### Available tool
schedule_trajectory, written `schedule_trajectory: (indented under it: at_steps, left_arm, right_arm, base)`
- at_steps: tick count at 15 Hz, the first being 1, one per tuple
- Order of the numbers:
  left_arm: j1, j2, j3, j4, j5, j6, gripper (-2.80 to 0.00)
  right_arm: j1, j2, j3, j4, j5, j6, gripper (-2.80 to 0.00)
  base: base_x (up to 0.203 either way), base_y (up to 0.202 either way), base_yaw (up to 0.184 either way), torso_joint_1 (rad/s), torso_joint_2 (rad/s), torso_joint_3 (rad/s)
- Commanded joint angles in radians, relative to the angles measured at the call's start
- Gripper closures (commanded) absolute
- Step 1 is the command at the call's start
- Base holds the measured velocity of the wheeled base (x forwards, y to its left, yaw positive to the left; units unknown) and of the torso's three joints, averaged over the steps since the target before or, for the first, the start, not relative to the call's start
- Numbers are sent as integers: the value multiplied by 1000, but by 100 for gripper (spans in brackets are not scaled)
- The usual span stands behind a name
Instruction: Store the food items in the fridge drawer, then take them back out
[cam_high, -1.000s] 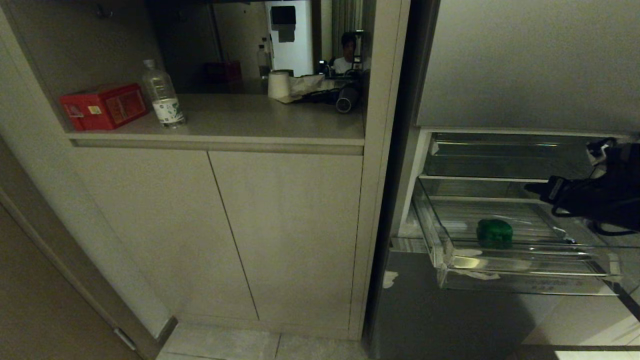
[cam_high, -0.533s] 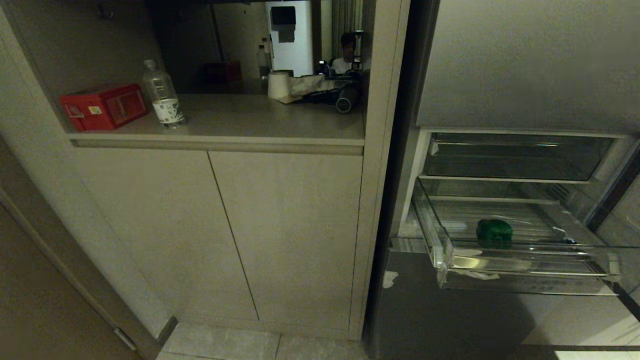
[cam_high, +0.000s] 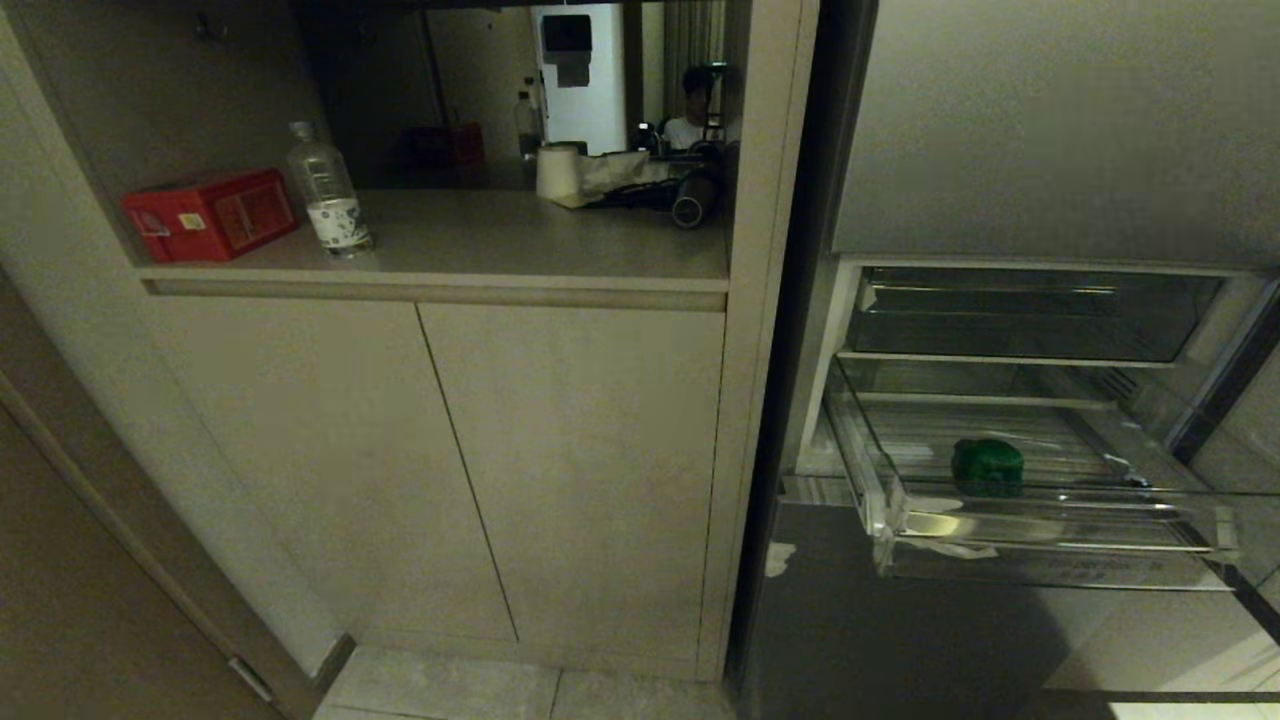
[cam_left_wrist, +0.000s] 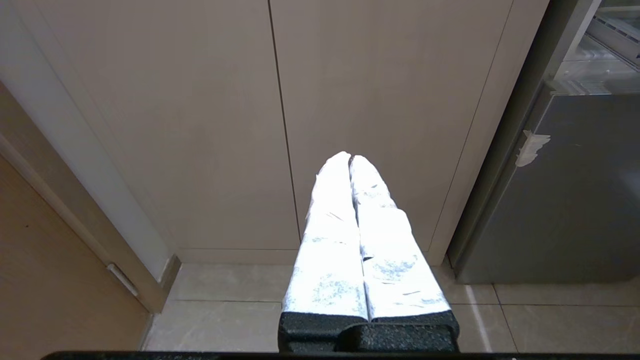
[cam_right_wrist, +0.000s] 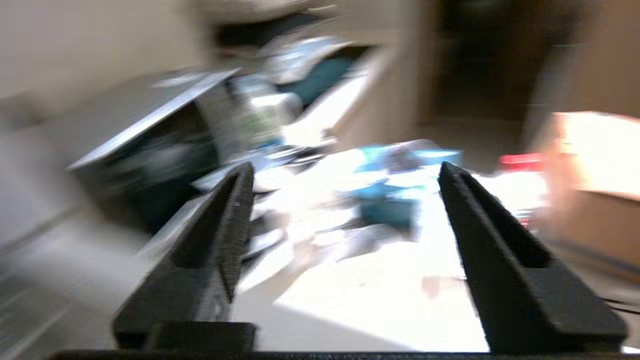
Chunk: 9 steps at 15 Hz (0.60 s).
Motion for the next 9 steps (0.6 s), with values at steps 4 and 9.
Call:
schedule_trajectory:
  at_steps: [4,9]
  left_arm:
    - [1,0,0,0,0,0,0]
    - [1,0,0,0,0,0,0]
  right_arm:
    - [-306,319,-172,-3,51,-1,-280]
    - [-425,527,-205,-66,52,-12,-280]
  base:
    - [0,0,0,0,0,0]
    - [0,0,0,0,0,0]
